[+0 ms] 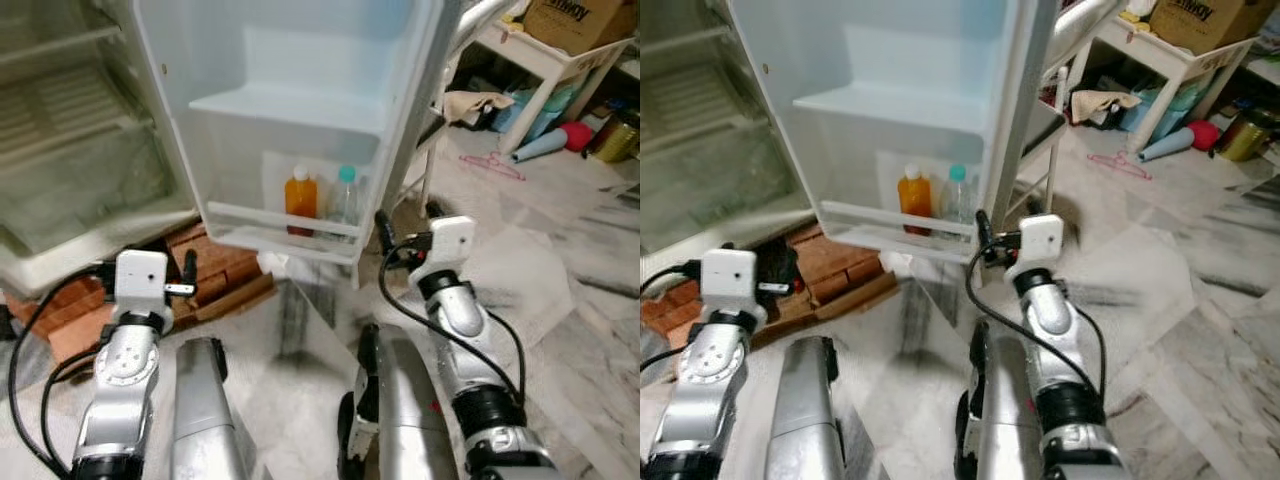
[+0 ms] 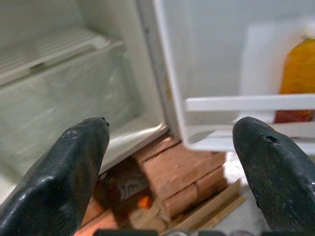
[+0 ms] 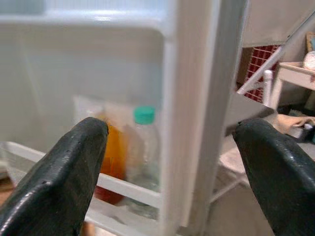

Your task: Restocking fridge

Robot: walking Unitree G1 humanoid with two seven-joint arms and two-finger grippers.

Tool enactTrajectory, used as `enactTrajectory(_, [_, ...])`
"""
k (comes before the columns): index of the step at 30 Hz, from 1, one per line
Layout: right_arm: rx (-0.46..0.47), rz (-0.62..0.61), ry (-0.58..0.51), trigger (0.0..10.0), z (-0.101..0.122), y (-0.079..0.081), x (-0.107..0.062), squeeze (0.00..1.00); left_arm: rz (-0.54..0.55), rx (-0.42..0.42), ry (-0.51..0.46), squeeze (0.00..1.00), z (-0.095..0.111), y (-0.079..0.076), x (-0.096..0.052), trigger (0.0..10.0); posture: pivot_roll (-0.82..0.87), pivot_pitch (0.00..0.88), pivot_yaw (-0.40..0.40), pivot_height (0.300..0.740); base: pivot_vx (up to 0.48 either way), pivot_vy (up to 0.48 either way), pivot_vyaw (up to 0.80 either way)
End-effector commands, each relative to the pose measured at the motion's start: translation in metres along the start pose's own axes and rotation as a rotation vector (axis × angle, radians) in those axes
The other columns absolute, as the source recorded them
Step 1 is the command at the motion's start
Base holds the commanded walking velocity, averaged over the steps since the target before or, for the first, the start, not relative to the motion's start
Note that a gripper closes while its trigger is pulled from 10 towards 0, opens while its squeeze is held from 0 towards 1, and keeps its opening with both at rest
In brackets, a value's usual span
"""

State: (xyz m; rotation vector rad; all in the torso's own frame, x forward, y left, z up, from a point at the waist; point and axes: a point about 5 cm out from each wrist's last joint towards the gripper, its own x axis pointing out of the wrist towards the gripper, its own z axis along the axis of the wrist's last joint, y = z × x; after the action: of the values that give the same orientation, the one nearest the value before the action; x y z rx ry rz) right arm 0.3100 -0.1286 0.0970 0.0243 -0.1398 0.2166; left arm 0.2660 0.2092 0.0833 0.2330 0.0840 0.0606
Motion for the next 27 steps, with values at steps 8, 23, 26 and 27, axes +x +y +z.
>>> enactTrajectory(8, [-0.042,0.021,-0.039,10.0,0.021,-0.008,0.015,0.00,-0.019,-0.013,-0.003,0.00,-0.005,-0.006,0.009,10.0,0.13,0.000,-0.035,0.567,0.000,0.000,0.00])
enactTrajectory(23, [-0.054,0.208,0.038,10.0,0.015,0.008,0.001,0.00,-0.068,-0.022,0.045,0.00,-0.024,-0.016,0.000,10.0,0.11,0.000,-0.030,0.666,0.000,0.000,0.00])
enactTrajectory(26, [-0.032,0.168,0.069,10.0,0.007,0.007,-0.008,0.00,-0.084,-0.037,0.065,0.00,-0.030,-0.016,-0.004,10.0,0.12,0.000,-0.037,0.685,0.000,0.000,0.00])
enactTrajectory(27, [-0.023,0.151,0.075,10.0,0.005,0.006,-0.009,0.00,-0.099,-0.062,0.074,0.00,-0.031,-0.017,-0.005,10.0,0.13,0.000,-0.038,0.690,0.000,0.000,0.00])
